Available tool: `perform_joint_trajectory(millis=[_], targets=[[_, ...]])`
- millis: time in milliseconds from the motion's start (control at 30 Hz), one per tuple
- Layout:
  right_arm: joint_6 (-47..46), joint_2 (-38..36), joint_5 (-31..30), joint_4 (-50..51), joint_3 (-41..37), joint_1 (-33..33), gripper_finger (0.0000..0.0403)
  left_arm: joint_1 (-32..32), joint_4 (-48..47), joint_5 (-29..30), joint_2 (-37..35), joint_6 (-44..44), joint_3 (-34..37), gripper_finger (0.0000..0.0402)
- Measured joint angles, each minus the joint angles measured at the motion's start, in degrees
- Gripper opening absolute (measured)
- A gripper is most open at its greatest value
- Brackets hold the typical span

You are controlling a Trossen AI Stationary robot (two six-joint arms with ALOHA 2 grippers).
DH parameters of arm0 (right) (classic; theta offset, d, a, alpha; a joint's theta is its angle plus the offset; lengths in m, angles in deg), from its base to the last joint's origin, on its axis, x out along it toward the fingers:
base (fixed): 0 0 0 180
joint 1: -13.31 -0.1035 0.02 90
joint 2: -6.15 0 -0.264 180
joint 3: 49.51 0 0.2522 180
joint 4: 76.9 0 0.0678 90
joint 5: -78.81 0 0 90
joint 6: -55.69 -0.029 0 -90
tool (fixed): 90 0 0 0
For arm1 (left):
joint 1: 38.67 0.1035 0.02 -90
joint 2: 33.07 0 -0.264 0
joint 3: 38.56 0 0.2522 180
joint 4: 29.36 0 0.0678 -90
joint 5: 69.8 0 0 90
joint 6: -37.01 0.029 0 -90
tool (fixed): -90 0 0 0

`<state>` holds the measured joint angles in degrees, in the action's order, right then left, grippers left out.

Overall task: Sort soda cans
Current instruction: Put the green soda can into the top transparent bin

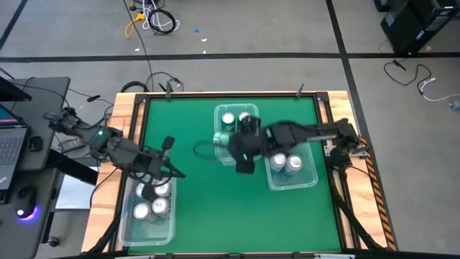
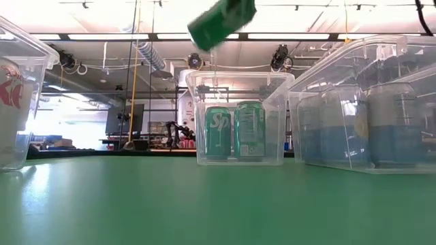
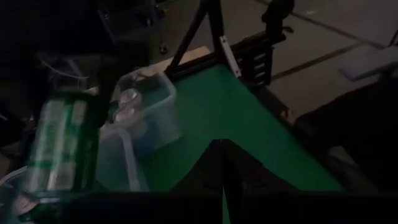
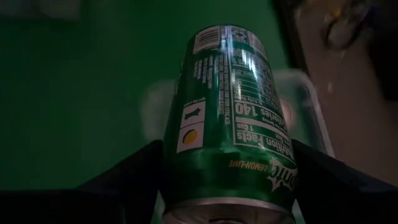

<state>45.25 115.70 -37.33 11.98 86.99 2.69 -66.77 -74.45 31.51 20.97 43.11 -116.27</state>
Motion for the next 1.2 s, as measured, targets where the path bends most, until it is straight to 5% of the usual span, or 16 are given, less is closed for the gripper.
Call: perform_joint_trajectory(millis=[433,900,1200], targets=[[8.65,5.81,15.69,11.13,-0.83,10.43,0.0289,5.76,-2.44,-5.13,-0.19,2.74,0.22,0.0001],[20.12,9.51,7.99,7.06,-0.46,13.28,0.0289,5.75,0.49,-6.29,-0.17,2.71,5.71,0.0001],[27.30,13.55,10.51,5.26,-0.52,17.84,0.0289,5.73,0.48,-6.29,-0.15,2.69,6.12,0.0001]])
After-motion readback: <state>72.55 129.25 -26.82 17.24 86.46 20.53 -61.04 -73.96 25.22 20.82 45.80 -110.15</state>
